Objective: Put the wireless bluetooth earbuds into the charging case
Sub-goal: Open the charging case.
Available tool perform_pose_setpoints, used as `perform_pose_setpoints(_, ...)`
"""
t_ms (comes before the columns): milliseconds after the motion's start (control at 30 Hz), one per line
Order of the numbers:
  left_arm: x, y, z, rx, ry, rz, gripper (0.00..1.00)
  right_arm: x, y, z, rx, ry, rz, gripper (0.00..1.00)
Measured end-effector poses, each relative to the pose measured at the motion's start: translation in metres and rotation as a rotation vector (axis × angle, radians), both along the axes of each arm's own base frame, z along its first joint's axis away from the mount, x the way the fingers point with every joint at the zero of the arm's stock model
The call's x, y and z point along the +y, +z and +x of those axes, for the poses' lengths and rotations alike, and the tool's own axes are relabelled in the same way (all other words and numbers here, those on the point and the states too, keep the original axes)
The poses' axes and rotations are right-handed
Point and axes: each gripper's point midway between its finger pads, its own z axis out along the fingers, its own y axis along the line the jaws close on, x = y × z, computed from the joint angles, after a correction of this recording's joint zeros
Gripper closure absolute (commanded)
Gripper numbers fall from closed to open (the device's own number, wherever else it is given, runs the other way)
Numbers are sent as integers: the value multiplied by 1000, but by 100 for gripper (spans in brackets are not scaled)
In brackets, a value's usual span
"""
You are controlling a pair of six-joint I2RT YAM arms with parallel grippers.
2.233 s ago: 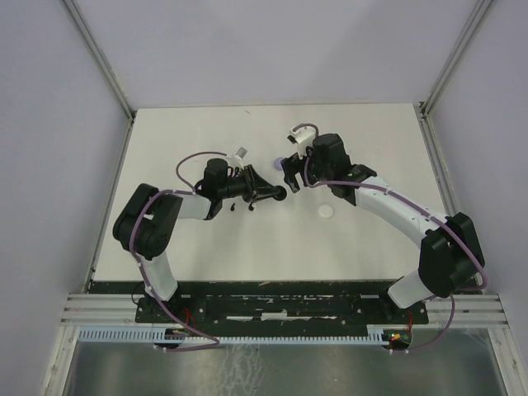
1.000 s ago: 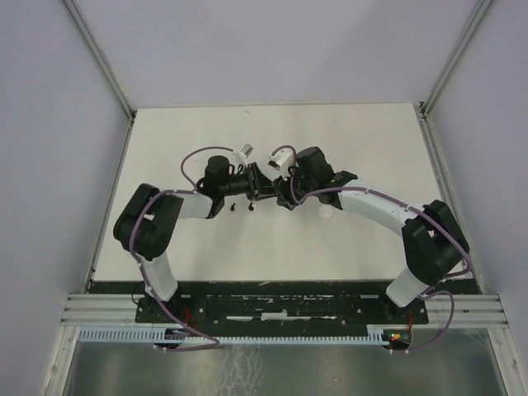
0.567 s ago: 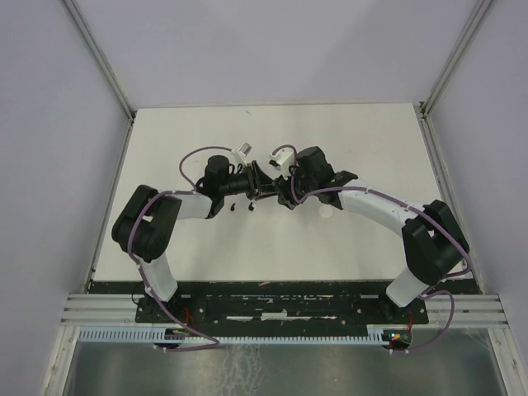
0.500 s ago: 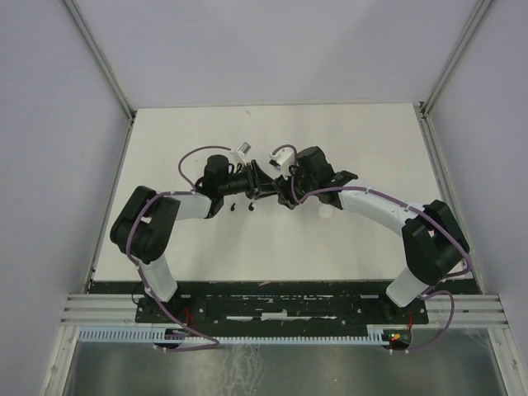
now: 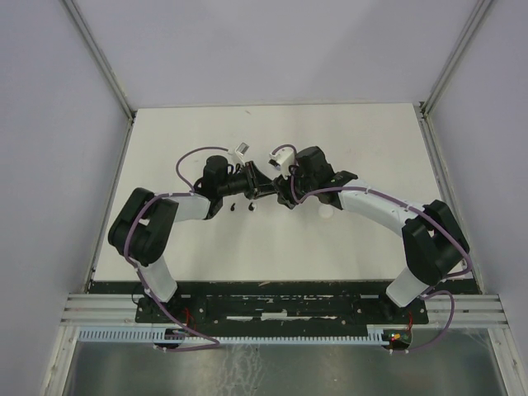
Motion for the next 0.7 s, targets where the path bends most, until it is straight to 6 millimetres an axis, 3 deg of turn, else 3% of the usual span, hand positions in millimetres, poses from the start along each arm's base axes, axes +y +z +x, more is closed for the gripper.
perform_pose_setpoints(67,0,0,0,-1,0,-1,83,0,0,0,0,-1,0,62)
perform_pose_setpoints(100,0,0,0,-1,0,-1,85,0,0,0,0,-1,0,56)
perform_pose_setpoints(167,0,0,0,-1,0,-1,88,0,0,0,1,-3,1,32)
perform_pose_setpoints(433,0,0,1,-2,7,1,91,-8,5,7,-20,-72,-10,3)
perform_pose_setpoints(567,2,-1,3,-1,14,1,91,-24,39,13,-104,-171,12,0)
perform_pose_setpoints(700,2,-2,6,-9,18,-3,92,-51,90,21,-212,-313,75,0)
